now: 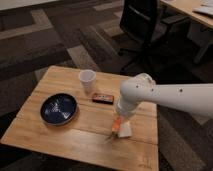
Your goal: Place the pepper on the white sponge
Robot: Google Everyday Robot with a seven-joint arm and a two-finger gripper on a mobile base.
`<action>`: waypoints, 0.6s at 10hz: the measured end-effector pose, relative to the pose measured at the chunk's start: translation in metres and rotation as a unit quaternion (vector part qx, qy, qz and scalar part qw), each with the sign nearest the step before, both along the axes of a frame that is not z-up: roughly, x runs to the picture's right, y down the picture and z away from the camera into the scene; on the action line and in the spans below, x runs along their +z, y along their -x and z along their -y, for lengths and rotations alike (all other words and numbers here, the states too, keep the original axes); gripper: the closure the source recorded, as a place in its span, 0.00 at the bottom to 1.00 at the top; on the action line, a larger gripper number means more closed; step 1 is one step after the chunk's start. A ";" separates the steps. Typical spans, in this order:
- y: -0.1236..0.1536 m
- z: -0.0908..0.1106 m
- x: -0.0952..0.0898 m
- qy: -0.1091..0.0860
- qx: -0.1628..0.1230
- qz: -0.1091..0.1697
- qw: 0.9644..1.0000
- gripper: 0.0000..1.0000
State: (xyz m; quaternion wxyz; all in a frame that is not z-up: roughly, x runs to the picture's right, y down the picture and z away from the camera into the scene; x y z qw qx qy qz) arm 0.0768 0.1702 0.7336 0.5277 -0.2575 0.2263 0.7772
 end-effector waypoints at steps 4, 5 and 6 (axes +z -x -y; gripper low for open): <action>-0.019 0.005 -0.013 -0.015 -0.031 -0.007 0.999 1.00; -0.017 0.002 -0.014 -0.014 -0.037 -0.003 0.999 1.00; -0.015 0.000 -0.014 -0.012 -0.039 -0.001 0.999 1.00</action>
